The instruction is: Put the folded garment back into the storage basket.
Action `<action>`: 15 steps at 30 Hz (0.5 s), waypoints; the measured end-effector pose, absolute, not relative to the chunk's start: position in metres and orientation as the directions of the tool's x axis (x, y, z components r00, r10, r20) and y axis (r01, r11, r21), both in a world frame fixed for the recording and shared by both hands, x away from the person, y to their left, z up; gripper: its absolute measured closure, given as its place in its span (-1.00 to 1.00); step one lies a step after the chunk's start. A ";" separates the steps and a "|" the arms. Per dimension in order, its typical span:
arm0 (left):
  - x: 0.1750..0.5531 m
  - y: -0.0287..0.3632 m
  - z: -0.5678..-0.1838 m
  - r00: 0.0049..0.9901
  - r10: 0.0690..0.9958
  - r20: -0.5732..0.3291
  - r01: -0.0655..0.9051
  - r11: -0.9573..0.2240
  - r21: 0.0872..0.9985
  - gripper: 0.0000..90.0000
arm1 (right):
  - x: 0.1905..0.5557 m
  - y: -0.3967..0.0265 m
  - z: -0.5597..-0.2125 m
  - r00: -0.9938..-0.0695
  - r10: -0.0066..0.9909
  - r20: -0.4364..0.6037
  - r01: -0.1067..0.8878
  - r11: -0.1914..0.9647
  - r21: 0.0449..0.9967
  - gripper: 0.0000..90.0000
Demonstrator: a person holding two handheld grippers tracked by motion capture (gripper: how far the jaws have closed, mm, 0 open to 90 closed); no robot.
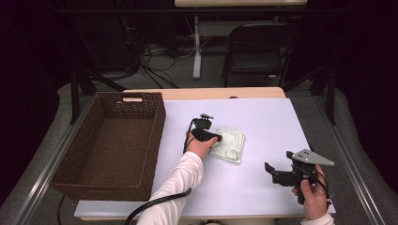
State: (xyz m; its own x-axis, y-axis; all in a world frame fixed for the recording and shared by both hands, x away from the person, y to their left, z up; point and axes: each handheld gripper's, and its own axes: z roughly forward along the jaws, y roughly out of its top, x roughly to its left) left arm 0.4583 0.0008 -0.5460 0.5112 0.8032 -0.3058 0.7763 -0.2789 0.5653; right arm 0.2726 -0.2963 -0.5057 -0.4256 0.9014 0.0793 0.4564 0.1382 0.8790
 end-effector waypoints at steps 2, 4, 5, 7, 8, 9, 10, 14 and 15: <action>0.458 0.001 -0.546 0.510 0.805 -0.303 0.776 -0.278 0.566 0.16 | 0.273 -0.296 -0.506 -0.427 0.901 0.076 0.455 0.142 0.879 -0.90; 0.457 0.001 -0.546 0.513 0.802 -0.305 0.776 -0.282 0.565 0.23 | 0.273 -0.297 -0.506 -0.428 0.901 0.076 0.455 0.142 0.879 -0.90; 0.457 0.001 -0.546 0.513 0.802 -0.307 0.776 -0.280 0.565 0.26 | 0.273 -0.297 -0.506 -0.428 0.901 0.077 0.456 0.141 0.879 -0.90; 0.457 0.000 -0.547 0.509 0.799 -0.319 0.781 -0.273 0.562 0.34 | 0.273 -0.297 -0.506 -0.429 0.900 0.076 0.455 0.143 0.879 -0.90; 0.457 0.000 -0.547 0.508 0.798 -0.323 0.783 -0.272 0.559 0.37 | 0.273 -0.296 -0.506 -0.429 0.900 0.077 0.455 0.142 0.879 -0.90; 0.457 0.000 -0.547 0.504 0.800 -0.324 0.784 -0.266 0.561 0.39 | 0.273 -0.296 -0.506 -0.427 0.900 0.080 0.455 0.138 0.880 -0.89; 0.457 0.000 -0.547 0.505 0.798 -0.330 0.785 -0.267 0.559 0.43 | 0.273 -0.296 -0.507 -0.428 0.901 0.078 0.454 0.139 0.880 -0.89; 0.457 0.000 -0.548 0.502 0.795 -0.342 0.790 -0.260 0.555 0.55 | 0.273 -0.296 -0.507 -0.428 0.900 0.079 0.456 0.139 0.879 -0.89; 0.457 0.001 -0.548 0.501 0.795 -0.342 0.790 -0.260 0.555 0.58 | 0.273 -0.297 -0.506 -0.428 0.900 0.080 0.461 0.141 0.876 -0.89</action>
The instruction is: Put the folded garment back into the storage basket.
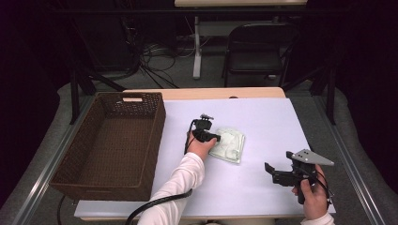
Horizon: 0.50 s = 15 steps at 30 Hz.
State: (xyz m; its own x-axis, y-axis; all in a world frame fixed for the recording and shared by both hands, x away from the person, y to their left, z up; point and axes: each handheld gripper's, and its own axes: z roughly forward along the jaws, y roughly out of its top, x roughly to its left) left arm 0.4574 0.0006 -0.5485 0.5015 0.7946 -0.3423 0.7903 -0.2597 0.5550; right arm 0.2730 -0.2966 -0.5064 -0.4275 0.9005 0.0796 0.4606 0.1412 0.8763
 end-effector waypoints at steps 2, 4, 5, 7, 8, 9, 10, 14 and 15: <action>0.457 0.001 -0.549 0.501 0.796 -0.341 0.790 -0.260 0.555 0.65 | 0.273 -0.297 -0.507 -0.428 0.900 0.080 0.457 0.139 0.879 -0.89; 0.457 0.002 -0.549 0.501 0.796 -0.340 0.789 -0.259 0.557 0.72 | 0.273 -0.297 -0.507 -0.429 0.900 0.080 0.456 0.139 0.879 -0.89; 0.457 0.003 -0.551 0.497 0.795 -0.349 0.791 -0.248 0.559 0.74 | 0.273 -0.296 -0.507 -0.429 0.900 0.080 0.454 0.139 0.880 -0.89; 0.457 0.004 -0.551 0.496 0.796 -0.348 0.790 -0.246 0.562 0.79 | 0.273 -0.296 -0.507 -0.430 0.899 0.079 0.455 0.140 0.880 -0.88; 0.457 0.004 -0.551 0.492 0.798 -0.347 0.790 -0.241 0.564 0.83 | 0.273 -0.296 -0.507 -0.430 0.899 0.080 0.457 0.140 0.879 -0.88; 0.457 0.005 -0.552 0.498 0.795 -0.347 0.787 -0.247 0.565 0.87 | 0.273 -0.296 -0.507 -0.430 0.899 0.080 0.456 0.140 0.879 -0.88; 0.457 0.005 -0.552 0.498 0.795 -0.347 0.787 -0.247 0.565 0.90 | 0.273 -0.296 -0.507 -0.430 0.899 0.080 0.456 0.140 0.879 -0.88; 0.456 0.006 -0.553 0.498 0.797 -0.342 0.779 -0.238 0.580 0.99 | 0.273 -0.296 -0.507 -0.431 0.899 0.080 0.457 0.141 0.878 -0.88; 0.456 0.006 -0.553 0.496 0.797 -0.345 0.780 -0.234 0.581 1.00 | 0.273 -0.296 -0.507 -0.432 0.898 0.080 0.458 0.142 0.878 -0.88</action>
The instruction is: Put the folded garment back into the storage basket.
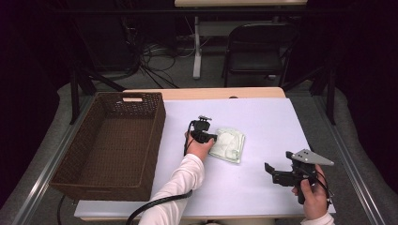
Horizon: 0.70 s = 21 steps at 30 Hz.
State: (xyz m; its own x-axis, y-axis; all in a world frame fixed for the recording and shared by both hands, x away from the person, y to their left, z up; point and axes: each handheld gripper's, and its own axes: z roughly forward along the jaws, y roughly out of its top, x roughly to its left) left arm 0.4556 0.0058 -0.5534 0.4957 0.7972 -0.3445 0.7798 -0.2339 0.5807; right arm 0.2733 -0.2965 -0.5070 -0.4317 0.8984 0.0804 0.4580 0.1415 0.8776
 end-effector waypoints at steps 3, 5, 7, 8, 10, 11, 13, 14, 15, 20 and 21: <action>0.455 0.005 -0.553 0.490 0.797 -0.353 0.779 -0.218 0.588 1.00 | 0.273 -0.297 -0.507 -0.432 0.898 0.080 0.458 0.142 0.877 -0.88; 0.455 0.005 -0.552 0.487 0.794 -0.364 0.783 -0.212 0.586 1.00 | 0.273 -0.297 -0.507 -0.433 0.898 0.081 0.459 0.141 0.877 -0.88; 0.455 0.005 -0.552 0.487 0.792 -0.368 0.783 -0.209 0.586 1.00 | 0.273 -0.297 -0.507 -0.434 0.897 0.078 0.460 0.146 0.876 -0.88; 0.455 0.006 -0.551 0.496 0.788 -0.365 0.780 -0.220 0.586 1.00 | 0.273 -0.297 -0.507 -0.434 0.897 0.079 0.457 0.144 0.878 -0.88; 0.454 0.006 -0.549 0.501 0.777 -0.381 0.784 -0.220 0.581 1.00 | 0.273 -0.297 -0.507 -0.434 0.898 0.079 0.463 0.146 0.874 -0.88; 0.454 0.006 -0.548 0.500 0.778 -0.380 0.783 -0.218 0.582 1.00 | 0.273 -0.297 -0.507 -0.434 0.897 0.086 0.464 0.141 0.875 -0.88; 0.454 0.006 -0.547 0.506 0.774 -0.379 0.782 -0.226 0.581 1.00 | 0.273 -0.297 -0.507 -0.437 0.896 0.084 0.464 0.144 0.874 -0.88; 0.453 0.006 -0.546 0.507 0.776 -0.375 0.778 -0.226 0.586 1.00 | 0.273 -0.297 -0.507 -0.436 0.896 0.084 0.465 0.144 0.873 -0.88; 0.453 0.005 -0.546 0.505 0.781 -0.368 0.776 -0.224 0.590 1.00 | 0.274 -0.297 -0.507 -0.438 0.895 0.087 0.464 0.142 0.874 -0.88; 0.451 0.003 -0.542 0.516 0.779 -0.357 0.762 -0.226 0.607 1.00 | 0.274 -0.298 -0.507 -0.436 0.896 0.081 0.464 0.147 0.873 -0.88; 0.450 0.002 -0.541 0.517 0.776 -0.361 0.761 -0.225 0.608 1.00 | 0.274 -0.298 -0.507 -0.435 0.897 0.085 0.467 0.144 0.873 -0.88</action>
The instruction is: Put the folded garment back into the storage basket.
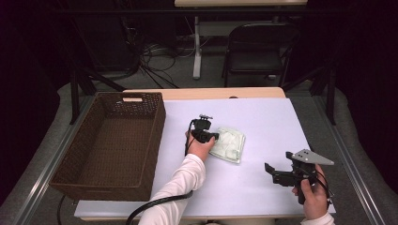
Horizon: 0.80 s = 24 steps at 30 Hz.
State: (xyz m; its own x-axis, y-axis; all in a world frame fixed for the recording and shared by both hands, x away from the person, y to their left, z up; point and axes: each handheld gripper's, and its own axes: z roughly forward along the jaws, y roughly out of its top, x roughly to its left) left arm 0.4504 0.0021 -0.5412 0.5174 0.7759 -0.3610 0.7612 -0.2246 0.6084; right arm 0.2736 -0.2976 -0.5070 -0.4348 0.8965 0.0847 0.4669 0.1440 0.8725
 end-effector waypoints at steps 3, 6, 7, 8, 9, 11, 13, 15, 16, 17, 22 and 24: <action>0.449 0.001 -0.537 0.526 0.766 -0.369 0.756 -0.223 0.615 1.00 | 0.273 -0.297 -0.507 -0.438 0.895 0.085 0.465 0.144 0.874 -0.88; 0.448 -0.001 -0.533 0.535 0.761 -0.366 0.747 -0.224 0.626 1.00 | 0.274 -0.298 -0.507 -0.435 0.896 0.086 0.465 0.141 0.874 -0.88; 0.447 -0.002 -0.531 0.535 0.762 -0.364 0.745 -0.223 0.629 1.00 | 0.273 -0.298 -0.507 -0.433 0.897 0.088 0.466 0.140 0.873 -0.88; 0.447 -0.002 -0.529 0.541 0.761 -0.357 0.740 -0.230 0.632 1.00 | 0.273 -0.298 -0.507 -0.434 0.897 0.087 0.466 0.141 0.874 -0.88; 0.446 -0.003 -0.527 0.544 0.761 -0.353 0.736 -0.230 0.637 1.00 | 0.273 -0.297 -0.507 -0.433 0.897 0.092 0.463 0.134 0.876 -0.88; 0.444 -0.004 -0.523 0.549 0.759 -0.350 0.728 -0.229 0.647 1.00 | 0.273 -0.298 -0.507 -0.433 0.897 0.087 0.462 0.138 0.876 -0.88; 0.443 -0.005 -0.520 0.558 0.754 -0.347 0.718 -0.229 0.657 1.00 | 0.273 -0.297 -0.507 -0.434 0.896 0.092 0.463 0.134 0.876 -0.88; 0.441 -0.007 -0.516 0.571 0.750 -0.334 0.707 -0.241 0.665 1.00 | 0.273 -0.297 -0.507 -0.434 0.896 0.092 0.463 0.134 0.876 -0.88; 0.440 -0.007 -0.515 0.576 0.748 -0.330 0.702 -0.246 0.668 1.00 | 0.273 -0.297 -0.507 -0.434 0.896 0.092 0.463 0.134 0.876 -0.88; 0.439 -0.008 -0.513 0.583 0.743 -0.328 0.698 -0.251 0.670 1.00 | 0.273 -0.297 -0.507 -0.435 0.896 0.093 0.463 0.133 0.876 -0.88; 0.435 -0.011 -0.506 0.603 0.730 -0.320 0.680 -0.260 0.686 1.00 | 0.273 -0.298 -0.507 -0.435 0.896 0.095 0.468 0.134 0.874 -0.88; 0.434 -0.011 -0.502 0.609 0.723 -0.325 0.675 -0.258 0.691 1.00 | 0.273 -0.299 -0.507 -0.435 0.895 0.096 0.469 0.134 0.873 -0.88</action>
